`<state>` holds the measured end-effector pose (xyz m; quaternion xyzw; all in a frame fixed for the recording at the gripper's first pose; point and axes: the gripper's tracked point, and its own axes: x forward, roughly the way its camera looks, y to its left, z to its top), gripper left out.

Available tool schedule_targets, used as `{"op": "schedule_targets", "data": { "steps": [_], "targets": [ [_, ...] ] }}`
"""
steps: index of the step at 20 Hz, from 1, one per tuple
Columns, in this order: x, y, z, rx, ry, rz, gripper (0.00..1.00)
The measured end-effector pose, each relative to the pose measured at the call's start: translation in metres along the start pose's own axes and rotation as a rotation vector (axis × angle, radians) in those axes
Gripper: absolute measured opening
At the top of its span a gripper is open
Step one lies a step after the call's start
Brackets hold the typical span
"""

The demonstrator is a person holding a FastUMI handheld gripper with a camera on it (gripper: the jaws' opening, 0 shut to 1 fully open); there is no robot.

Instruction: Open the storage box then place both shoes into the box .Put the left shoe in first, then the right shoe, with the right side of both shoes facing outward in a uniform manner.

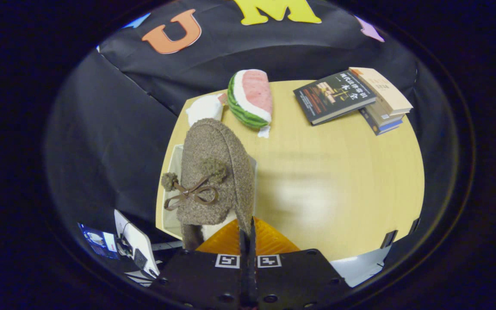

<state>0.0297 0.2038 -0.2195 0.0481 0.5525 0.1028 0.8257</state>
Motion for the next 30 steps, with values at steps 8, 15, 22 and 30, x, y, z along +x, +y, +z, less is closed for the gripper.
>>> {"op": "schedule_targets", "data": {
  "steps": [8, 15, 22, 30],
  "targets": [
    [0.089, 0.058, -0.017, 0.017, 0.057, -0.176, 0.01],
    [0.144, 0.030, -0.020, 0.079, 0.066, -0.347, 0.01],
    [0.165, 0.021, -0.021, 0.122, 0.069, -0.416, 0.02],
    [0.145, 0.032, -0.022, 0.114, 0.027, -0.349, 0.12]
  ]
}}
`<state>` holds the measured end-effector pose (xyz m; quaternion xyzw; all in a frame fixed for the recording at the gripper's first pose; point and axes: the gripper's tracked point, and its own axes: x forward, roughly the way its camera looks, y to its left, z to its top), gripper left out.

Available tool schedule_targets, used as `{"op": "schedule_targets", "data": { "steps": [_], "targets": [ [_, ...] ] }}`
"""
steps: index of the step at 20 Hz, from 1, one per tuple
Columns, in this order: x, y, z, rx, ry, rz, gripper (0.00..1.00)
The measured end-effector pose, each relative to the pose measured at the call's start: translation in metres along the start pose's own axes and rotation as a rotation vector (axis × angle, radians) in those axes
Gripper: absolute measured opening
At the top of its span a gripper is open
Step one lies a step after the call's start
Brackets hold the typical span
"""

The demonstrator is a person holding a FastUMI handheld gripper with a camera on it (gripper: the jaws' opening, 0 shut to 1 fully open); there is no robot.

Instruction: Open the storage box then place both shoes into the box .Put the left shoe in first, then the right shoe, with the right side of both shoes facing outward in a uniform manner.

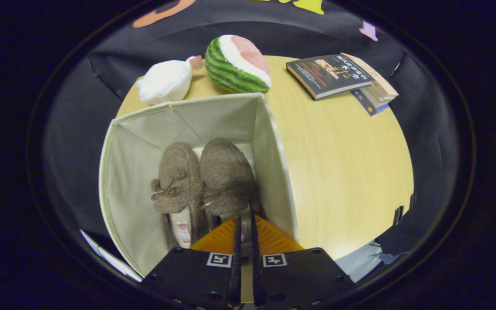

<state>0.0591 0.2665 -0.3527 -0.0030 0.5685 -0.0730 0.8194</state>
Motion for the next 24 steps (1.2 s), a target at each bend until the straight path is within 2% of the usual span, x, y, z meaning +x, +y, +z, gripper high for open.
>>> {"op": "schedule_targets", "data": {
  "steps": [1, 3, 5, 6, 9, 13, 15, 16, 18, 22, 24],
  "targets": [
    [-0.010, -0.001, -0.001, 0.002, -0.013, 0.016, 0.12],
    [-0.032, -0.008, -0.001, 0.006, -0.052, 0.043, 0.22],
    [-0.060, -0.016, 0.001, -0.003, -0.108, 0.073, 0.23],
    [-0.076, -0.023, 0.002, -0.013, -0.137, 0.090, 0.36],
    [-0.128, -0.051, 0.011, -0.059, -0.261, 0.129, 0.49],
    [-0.191, -0.112, 0.022, -0.107, -0.465, 0.110, 0.67],
    [-0.214, -0.144, 0.025, -0.119, -0.553, 0.099, 0.77],
    [-0.226, -0.158, 0.026, -0.121, -0.596, 0.095, 0.88],
    [-0.251, -0.188, 0.028, -0.119, -0.680, 0.085, 0.94],
    [-0.303, -0.235, 0.031, -0.101, -0.856, 0.088, 0.94],
    [-0.328, -0.245, 0.025, -0.093, -0.921, 0.133, 0.94]
  ]
}}
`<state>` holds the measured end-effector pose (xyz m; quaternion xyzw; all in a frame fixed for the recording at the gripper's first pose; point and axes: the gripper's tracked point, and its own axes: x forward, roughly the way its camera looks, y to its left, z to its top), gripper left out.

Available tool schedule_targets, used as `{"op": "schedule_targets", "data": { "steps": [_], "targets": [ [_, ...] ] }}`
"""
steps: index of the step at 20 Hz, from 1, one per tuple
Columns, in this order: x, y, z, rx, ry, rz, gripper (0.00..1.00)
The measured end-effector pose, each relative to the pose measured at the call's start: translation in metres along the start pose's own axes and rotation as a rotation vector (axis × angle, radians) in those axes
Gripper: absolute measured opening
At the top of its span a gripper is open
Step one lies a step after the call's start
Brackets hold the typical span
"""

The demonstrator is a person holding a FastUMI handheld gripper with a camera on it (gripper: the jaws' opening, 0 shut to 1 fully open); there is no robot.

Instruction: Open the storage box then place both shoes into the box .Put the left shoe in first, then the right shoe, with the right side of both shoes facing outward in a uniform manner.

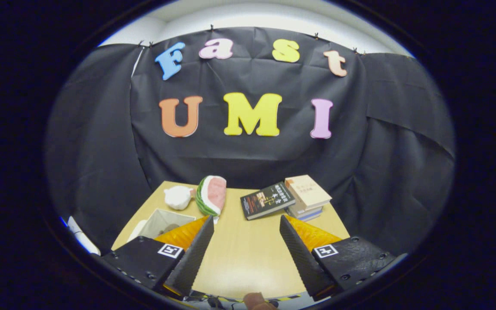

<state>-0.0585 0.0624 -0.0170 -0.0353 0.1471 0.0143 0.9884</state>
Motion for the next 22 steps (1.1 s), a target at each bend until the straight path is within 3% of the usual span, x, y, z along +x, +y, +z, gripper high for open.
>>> {"op": "schedule_targets", "data": {
  "steps": [4, 8, 11, 22],
  "targets": [
    [-0.044, -0.015, 0.040, 0.032, -0.144, 0.030, 0.94],
    [-0.071, -0.027, 0.060, 0.008, -0.289, -0.009, 0.94],
    [-0.082, -0.016, 0.067, 0.001, -0.362, 0.007, 0.94],
    [-0.065, -0.003, 0.044, 0.037, -0.287, 0.013, 0.94]
  ]
}}
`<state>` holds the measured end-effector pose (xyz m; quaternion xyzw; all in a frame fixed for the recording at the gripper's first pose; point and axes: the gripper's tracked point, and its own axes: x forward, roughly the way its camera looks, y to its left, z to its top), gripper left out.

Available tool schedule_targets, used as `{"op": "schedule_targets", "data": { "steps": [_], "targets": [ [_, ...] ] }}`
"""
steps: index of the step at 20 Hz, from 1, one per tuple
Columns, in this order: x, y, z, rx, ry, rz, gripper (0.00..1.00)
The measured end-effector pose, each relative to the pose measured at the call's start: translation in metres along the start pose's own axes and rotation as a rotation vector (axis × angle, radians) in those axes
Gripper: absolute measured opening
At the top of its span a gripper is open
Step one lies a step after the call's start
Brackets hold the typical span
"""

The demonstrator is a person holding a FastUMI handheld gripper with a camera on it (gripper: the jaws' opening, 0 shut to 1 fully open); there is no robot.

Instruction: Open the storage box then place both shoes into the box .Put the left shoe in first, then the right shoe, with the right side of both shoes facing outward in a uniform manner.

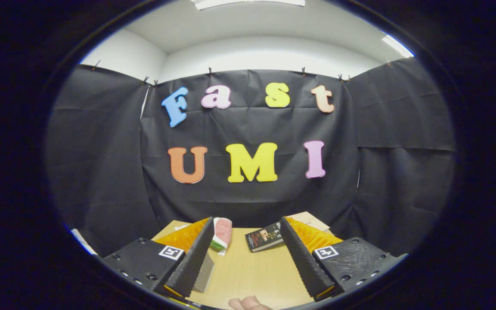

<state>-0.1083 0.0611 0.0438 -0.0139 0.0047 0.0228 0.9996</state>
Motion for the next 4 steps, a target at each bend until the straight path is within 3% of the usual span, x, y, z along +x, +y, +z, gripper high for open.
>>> {"op": "schedule_targets", "data": {
  "steps": [4],
  "targets": [
    [0.0032, 0.0033, 0.0014, -0.004, -0.008, 0.002, 0.94]
  ]
}}
